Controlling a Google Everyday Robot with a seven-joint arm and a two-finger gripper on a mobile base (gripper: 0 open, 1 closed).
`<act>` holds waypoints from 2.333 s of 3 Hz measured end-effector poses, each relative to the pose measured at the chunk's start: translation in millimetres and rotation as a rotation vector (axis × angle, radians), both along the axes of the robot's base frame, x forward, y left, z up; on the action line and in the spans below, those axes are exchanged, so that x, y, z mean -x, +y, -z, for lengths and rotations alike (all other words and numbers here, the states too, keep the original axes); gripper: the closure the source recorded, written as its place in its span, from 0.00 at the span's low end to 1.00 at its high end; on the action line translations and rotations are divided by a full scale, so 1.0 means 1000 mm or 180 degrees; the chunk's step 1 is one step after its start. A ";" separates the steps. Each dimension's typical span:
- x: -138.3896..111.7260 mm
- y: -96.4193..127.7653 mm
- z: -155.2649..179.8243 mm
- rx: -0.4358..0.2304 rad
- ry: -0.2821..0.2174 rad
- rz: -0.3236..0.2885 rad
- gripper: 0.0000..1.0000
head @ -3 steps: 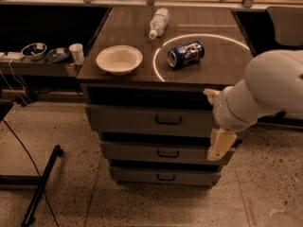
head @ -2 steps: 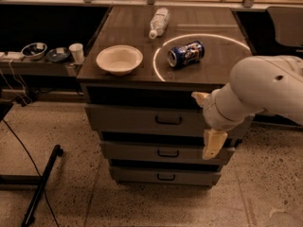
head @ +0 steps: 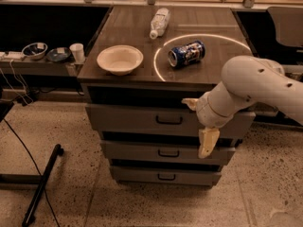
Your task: Open top drawer
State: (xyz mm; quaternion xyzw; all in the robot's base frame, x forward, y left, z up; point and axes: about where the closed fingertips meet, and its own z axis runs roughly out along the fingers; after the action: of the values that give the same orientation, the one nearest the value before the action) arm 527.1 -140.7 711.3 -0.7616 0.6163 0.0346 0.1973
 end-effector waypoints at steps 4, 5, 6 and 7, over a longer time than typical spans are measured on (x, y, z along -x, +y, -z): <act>-0.046 -0.003 0.051 -0.0242 0.0342 0.0352 0.49; -0.039 -0.008 0.048 -0.0306 0.0353 0.0397 0.60; -0.040 -0.006 0.041 -0.0306 0.0353 0.0397 0.62; -0.040 -0.004 0.039 -0.0306 0.0353 0.0397 0.62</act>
Offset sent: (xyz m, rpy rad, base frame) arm 0.0558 -0.0010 -0.0499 0.0734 0.0865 -0.1072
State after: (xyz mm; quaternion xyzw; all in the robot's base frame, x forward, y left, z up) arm 566.8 -145.1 672.1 -0.7083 0.6701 0.0939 0.2009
